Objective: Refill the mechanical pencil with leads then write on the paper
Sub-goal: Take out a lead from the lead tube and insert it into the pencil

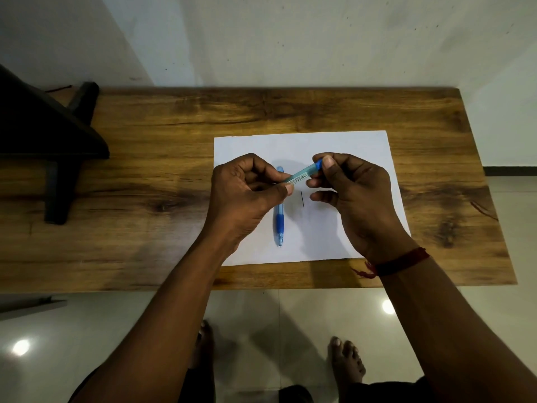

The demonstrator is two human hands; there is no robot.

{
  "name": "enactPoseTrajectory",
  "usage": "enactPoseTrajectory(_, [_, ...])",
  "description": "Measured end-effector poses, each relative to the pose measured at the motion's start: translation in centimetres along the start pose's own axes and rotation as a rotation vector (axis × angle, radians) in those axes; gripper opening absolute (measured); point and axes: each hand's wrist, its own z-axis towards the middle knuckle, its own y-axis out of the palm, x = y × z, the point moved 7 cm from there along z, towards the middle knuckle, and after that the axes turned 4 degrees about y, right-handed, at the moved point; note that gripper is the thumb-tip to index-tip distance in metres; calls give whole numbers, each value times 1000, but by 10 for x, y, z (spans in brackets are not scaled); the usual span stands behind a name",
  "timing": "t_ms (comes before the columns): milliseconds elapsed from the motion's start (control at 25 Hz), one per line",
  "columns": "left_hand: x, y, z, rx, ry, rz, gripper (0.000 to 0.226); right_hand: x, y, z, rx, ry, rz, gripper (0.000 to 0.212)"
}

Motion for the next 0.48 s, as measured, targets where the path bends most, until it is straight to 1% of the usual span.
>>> enactPoseTrajectory(480, [2,1,-1,-19,21,11,27,-2,2,-2,-2,-26,-76,14])
